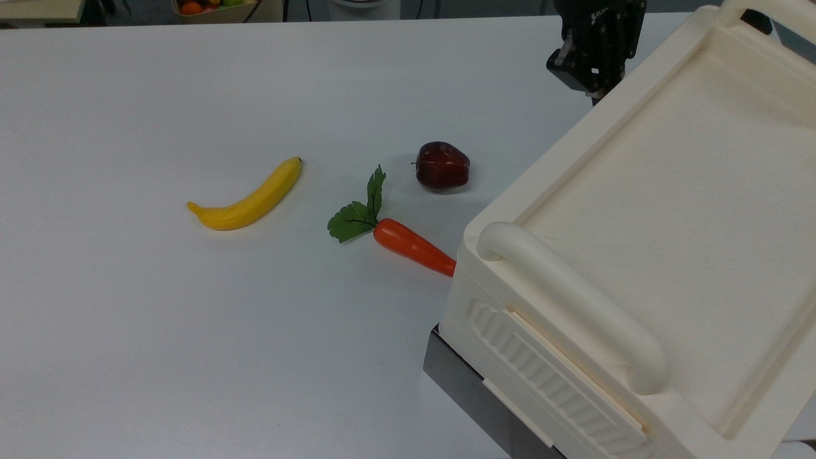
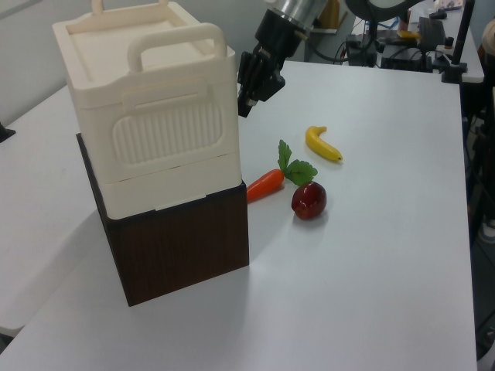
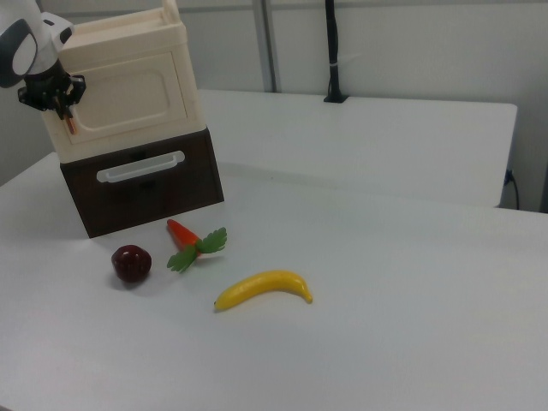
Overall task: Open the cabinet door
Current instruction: 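Pull the door edge outward, swinging the door open on its hinge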
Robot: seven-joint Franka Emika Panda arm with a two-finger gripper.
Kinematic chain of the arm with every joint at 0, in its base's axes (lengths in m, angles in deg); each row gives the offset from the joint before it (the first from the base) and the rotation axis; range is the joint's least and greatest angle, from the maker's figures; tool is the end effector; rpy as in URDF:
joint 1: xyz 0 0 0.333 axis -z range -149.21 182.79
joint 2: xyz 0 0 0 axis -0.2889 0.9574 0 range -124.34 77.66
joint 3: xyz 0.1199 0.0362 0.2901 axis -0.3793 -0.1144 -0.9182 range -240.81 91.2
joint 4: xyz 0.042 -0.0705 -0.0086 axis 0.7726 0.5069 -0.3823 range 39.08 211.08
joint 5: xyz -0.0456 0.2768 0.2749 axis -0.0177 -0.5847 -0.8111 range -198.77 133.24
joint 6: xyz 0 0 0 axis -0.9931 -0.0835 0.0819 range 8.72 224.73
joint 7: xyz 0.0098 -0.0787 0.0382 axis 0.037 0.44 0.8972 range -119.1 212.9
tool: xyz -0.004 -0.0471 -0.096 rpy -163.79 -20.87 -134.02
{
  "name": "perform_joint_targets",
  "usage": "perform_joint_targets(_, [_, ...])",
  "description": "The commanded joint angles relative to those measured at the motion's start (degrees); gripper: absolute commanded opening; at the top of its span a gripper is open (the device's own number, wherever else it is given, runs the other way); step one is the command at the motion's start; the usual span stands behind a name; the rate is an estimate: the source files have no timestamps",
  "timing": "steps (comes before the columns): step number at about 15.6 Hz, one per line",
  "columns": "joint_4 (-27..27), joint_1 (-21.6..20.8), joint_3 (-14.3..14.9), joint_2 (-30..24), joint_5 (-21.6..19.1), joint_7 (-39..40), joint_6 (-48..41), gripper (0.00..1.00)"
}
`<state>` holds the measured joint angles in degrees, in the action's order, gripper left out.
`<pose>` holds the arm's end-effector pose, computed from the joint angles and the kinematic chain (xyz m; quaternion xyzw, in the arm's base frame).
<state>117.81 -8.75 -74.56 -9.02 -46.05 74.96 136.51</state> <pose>0.6105 0.2974 0.6052 -0.8772 -0.3926 -0.2574 0.1007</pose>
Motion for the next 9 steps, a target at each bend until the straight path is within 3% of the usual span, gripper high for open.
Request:
perform_joint_targets(1, [2.9, -0.1, 0.5, -4.0, -0.5, -1.3, -3.7, 0.04])
perform_joint_targets(9, [4.7, 1.4, 0.5, -6.2, -0.4, -1.3, -6.5, 0.08])
